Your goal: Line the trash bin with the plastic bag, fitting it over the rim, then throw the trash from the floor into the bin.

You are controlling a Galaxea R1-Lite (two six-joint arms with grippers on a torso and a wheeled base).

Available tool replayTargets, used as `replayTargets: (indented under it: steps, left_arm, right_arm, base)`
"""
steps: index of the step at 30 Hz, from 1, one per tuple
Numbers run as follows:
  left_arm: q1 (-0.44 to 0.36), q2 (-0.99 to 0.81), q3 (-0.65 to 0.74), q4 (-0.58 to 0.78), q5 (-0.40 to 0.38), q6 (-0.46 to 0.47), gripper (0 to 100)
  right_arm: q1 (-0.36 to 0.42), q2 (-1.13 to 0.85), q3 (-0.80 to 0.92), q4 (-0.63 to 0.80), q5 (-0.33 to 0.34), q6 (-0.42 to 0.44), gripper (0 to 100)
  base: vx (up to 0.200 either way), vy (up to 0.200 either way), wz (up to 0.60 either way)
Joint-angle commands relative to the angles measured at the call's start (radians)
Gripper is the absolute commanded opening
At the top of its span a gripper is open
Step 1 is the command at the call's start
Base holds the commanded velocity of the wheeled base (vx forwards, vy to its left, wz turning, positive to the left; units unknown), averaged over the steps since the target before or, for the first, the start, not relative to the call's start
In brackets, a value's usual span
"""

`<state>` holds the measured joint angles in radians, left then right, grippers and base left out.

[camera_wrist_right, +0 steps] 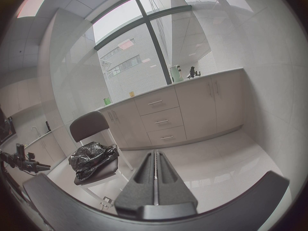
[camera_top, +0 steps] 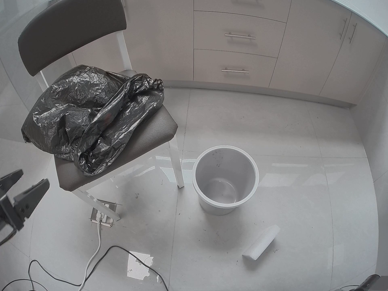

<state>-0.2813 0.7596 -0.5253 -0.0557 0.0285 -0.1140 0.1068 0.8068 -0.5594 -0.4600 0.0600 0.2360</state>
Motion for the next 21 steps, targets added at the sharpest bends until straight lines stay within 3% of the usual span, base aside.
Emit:
replayTargets:
  steps: [1, 10, 21]
  left_arm:
    - [0.005, 0.702, -0.294, -0.119, 0.059, -0.007, 100]
    - [0.028, 0.84, -0.349, -0.153, 0.111, -0.007, 100]
    - [0.08, 0.962, -0.364, -0.288, 0.194, -0.015, 100]
  right_arm:
    - [0.08, 0.428, 0.055, -0.33, -0.02, 0.094, 0]
    - [0.08, 0.425, 0.058, -0.333, -0.019, 0.098, 0]
    - [0.08, 0.437, 0.084, -0.401, -0.019, 0.097, 0]
  base:
    - [0.0, 0.0, 0.0]
    - [0.0, 0.0, 0.0]
    - [0.0, 0.0, 0.0]
